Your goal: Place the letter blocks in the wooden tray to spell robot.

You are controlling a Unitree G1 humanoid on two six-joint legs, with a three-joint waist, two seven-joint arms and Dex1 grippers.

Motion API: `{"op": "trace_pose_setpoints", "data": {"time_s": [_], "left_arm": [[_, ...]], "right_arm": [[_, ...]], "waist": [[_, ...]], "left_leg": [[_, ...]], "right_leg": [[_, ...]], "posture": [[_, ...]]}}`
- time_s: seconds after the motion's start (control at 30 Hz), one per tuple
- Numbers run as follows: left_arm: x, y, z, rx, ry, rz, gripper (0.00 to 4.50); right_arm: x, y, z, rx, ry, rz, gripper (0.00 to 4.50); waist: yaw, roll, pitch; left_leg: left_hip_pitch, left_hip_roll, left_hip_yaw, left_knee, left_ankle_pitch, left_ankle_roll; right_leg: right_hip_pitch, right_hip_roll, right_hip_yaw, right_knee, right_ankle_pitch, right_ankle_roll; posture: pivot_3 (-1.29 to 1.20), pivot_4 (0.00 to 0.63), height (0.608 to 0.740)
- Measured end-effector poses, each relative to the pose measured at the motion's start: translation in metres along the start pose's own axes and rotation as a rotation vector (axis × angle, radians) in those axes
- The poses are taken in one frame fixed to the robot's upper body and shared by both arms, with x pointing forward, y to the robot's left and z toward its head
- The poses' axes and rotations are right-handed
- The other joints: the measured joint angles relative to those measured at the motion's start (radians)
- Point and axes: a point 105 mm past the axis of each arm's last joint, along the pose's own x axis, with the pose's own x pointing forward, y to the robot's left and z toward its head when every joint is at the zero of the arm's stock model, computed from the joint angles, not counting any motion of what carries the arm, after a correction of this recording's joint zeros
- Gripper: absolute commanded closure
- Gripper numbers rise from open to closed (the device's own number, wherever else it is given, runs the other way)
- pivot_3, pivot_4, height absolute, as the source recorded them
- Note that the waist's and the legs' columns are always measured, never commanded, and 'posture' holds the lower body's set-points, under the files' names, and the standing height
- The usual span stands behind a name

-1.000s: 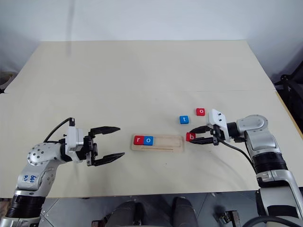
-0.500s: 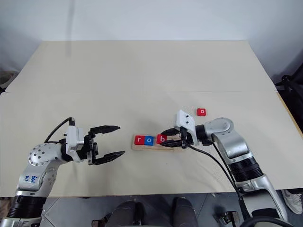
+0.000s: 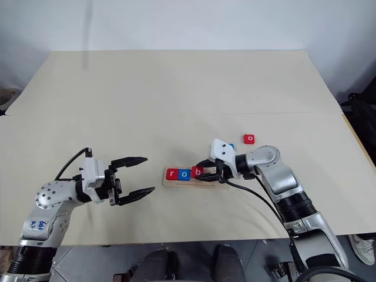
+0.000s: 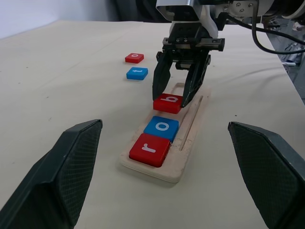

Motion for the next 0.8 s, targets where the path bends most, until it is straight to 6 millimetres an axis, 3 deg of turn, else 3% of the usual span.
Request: {"op": "trace_pose_setpoints", "data": {"time_s": [0.3, 0.43, 0.6, 0.8], "left_arm": [[0.001, 0.0, 0.0, -0.003, -0.005, 0.004, 0.0], [0.001, 0.0, 0.0, -0.003, -0.005, 0.004, 0.0], [0.001, 0.0, 0.0, -0.002, -0.006, 0.002, 0.0], [0.003, 0.001, 0.002, 0.007, -0.011, -0.006, 0.0]], "right_arm": [[0.002, 0.0, 0.0, 0.018, -0.001, -0.005, 0.03], [-0.001, 0.0, 0.002, 0.016, -0.009, -0.007, 0.03], [-0.024, -0.004, 0.007, 0.01, -0.046, -0.056, 0.03], [-0.03, 0.008, -0.005, 0.071, -0.034, -0.04, 2.01]], "waist": [[0.0, 0.0, 0.0], [0.001, 0.0, 0.0], [0.003, 0.0, 0.0], [0.001, 0.0, 0.0]], "left_leg": [[0.0, 0.0, 0.0, 0.0, 0.0, 0.0], [0.0, 0.0, 0.0, 0.0, 0.0, 0.0], [0.0, 0.0, 0.0, 0.0, 0.0, 0.0], [0.0, 0.0, 0.0, 0.0, 0.0, 0.0]], "right_leg": [[0.0, 0.0, 0.0, 0.0, 0.0, 0.0], [0.0, 0.0, 0.0, 0.0, 0.0, 0.0], [0.0, 0.0, 0.0, 0.0, 0.0, 0.0], [0.0, 0.0, 0.0, 0.0, 0.0, 0.0]], "posture": [[0.0, 0.15, 0.74], [0.0, 0.15, 0.74], [0.0, 0.15, 0.74], [0.0, 0.15, 0.74]]}}
